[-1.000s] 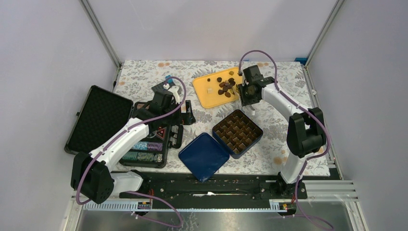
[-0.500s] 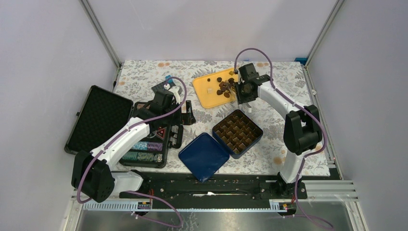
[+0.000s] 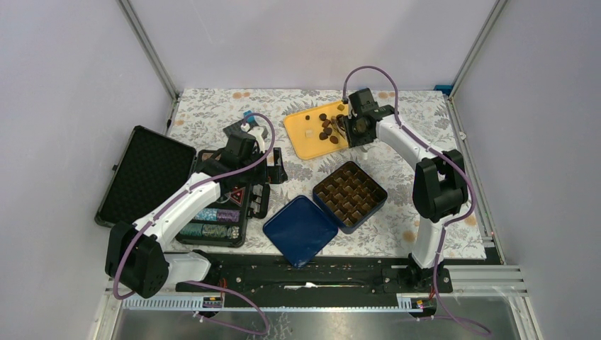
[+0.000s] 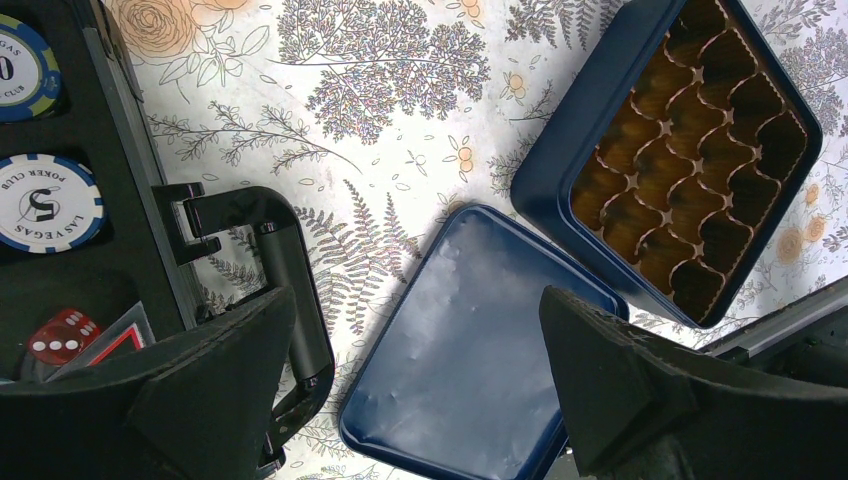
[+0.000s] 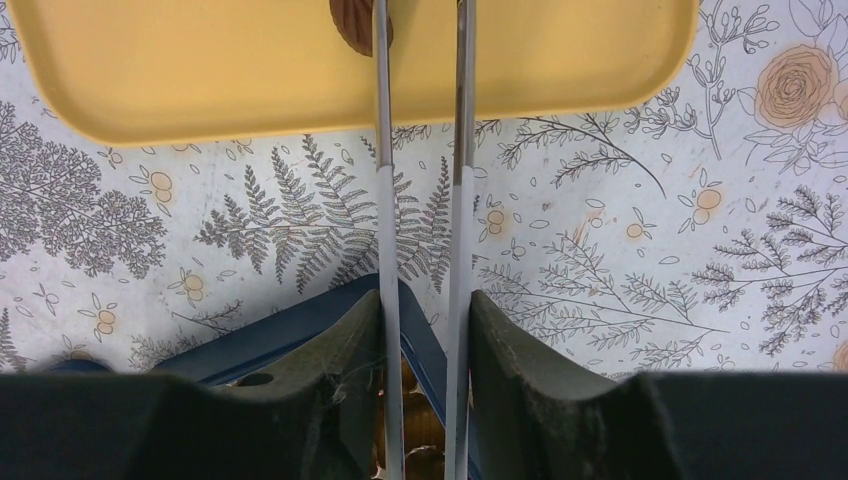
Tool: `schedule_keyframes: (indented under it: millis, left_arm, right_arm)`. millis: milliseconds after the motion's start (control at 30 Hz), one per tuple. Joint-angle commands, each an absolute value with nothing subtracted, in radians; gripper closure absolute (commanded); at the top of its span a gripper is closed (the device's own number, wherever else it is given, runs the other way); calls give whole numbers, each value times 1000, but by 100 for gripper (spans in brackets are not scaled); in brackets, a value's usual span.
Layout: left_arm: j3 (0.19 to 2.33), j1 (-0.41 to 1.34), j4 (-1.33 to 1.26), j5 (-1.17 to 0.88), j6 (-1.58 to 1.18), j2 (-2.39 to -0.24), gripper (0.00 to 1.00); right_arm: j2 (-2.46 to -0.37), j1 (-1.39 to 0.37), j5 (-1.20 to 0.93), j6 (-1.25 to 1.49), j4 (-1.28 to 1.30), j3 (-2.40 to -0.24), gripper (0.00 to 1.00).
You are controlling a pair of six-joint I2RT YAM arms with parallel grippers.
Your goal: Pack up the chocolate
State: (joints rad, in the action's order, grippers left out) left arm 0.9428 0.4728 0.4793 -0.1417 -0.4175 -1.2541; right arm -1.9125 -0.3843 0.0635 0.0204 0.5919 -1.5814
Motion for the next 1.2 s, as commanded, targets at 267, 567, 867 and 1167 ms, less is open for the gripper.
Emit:
schedule_keyframes:
  millis: [267,567,867,1167]
  left_arm:
    - [997,471,462,-144,-408,-1247,1]
    - [1000,472,447,-182,-420,-1275,1]
    - [1007,472,436,-194,-414,-1289,1]
    - [1018,472,434,-158,-423,-1277,1]
  right_arm:
    - [-1809,-396,110,55,577,-1557,73]
    - [-1716,-396,112,155,563,-1510,95]
    - [-1559,-396,111,172,628,-1445,96]
    - [-1308,-404,40,191,797,-1348,95]
